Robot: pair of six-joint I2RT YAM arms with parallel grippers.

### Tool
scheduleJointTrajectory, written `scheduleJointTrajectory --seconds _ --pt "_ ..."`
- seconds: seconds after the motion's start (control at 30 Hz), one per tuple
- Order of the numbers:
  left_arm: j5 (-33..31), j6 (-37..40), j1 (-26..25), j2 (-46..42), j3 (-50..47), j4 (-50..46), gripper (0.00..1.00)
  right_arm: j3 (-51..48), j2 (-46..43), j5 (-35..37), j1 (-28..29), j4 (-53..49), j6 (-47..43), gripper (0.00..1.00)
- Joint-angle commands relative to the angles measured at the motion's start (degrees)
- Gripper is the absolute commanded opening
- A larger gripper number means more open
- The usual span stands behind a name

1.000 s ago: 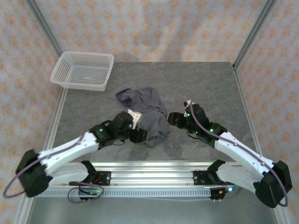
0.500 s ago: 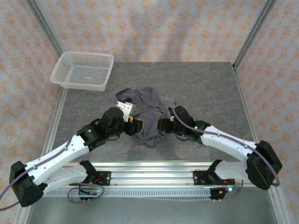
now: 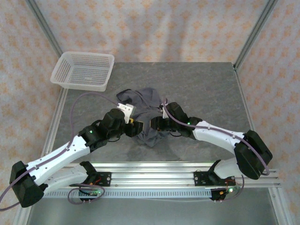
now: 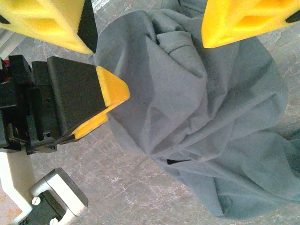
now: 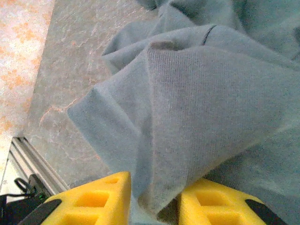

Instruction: Fold the inside-out t-shirt

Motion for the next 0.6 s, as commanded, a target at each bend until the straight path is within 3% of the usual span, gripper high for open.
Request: scheduleJointTrajectory --seconds 0.0,0.2,0.4,0.5,0.57 --pt "-1.62 -0.1 0.31 -1.45 -0.71 1.05 0.61 -0.02 -0.32 -3.2 0.8 1.38 0.43 0.27" --pt "-1.28 -0.25 0.31 -0.97 -0.71 2.01 0.61 -1.36 -0.57 -1.45 2.44 -0.53 -2.05 0.29" --pt "-1.17 -0.34 0.31 -0.73 -0.2 1.39 0.61 0.66 1.59 -2.6 2.66 -1.76 -2.61 0.19" --pt "-1.53 -0.55 0.31 -1.18 -0.61 1.32 0.61 0.05 1.19 -2.33 2.96 -1.04 -1.65 0.21" --pt "-1.66 -0.74 0.27 -1.41 -0.84 1.6 0.61 -1.8 0.86 -1.58 3.22 2.0 0.21 0.29"
